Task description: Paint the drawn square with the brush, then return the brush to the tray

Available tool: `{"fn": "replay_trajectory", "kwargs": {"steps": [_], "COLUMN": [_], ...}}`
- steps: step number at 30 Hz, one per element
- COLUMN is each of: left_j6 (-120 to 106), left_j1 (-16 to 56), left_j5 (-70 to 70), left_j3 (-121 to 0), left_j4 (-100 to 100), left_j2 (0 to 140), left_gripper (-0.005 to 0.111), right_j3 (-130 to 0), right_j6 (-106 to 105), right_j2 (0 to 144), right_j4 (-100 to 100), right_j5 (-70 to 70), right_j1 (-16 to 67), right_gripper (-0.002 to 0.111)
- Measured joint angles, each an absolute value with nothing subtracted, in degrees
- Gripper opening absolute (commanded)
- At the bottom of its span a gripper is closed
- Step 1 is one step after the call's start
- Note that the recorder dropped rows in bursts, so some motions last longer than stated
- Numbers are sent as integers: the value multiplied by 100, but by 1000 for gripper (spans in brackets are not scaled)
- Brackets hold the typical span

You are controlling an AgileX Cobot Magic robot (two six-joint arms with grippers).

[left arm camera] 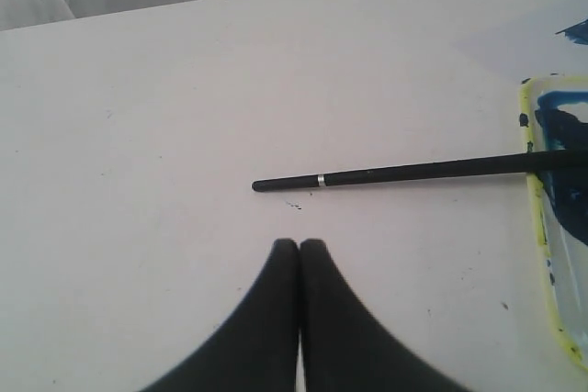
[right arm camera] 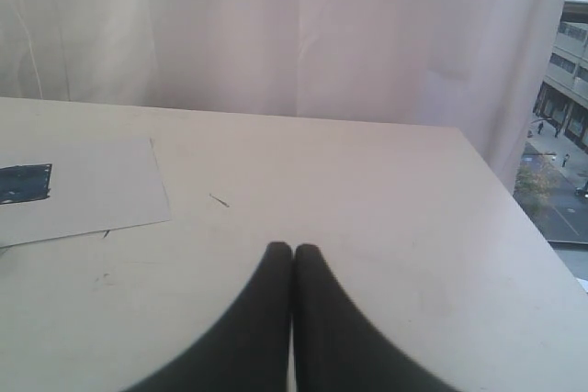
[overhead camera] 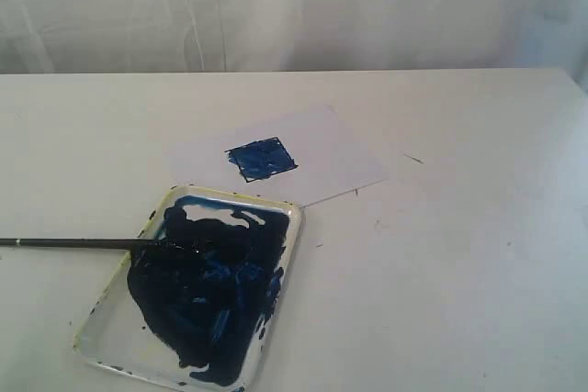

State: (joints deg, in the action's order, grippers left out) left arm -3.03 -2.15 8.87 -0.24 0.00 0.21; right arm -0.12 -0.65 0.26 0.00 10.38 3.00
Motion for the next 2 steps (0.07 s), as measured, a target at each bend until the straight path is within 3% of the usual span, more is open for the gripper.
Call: {"fn": "replay_trajectory", "kwargs": {"steps": [2], "left_j6": [-303], "left_j1": [-215], "left_j5": [887], "left_j3": [-24], "left_j4": [0], "left_j2": [21], "left_gripper": [0], "right_j3": [-12], "right_j6": [-65], "right_j2": [26], "right_j4": [0], "right_j5": [1038], "right_j1": [300], "right_gripper": [0]}}
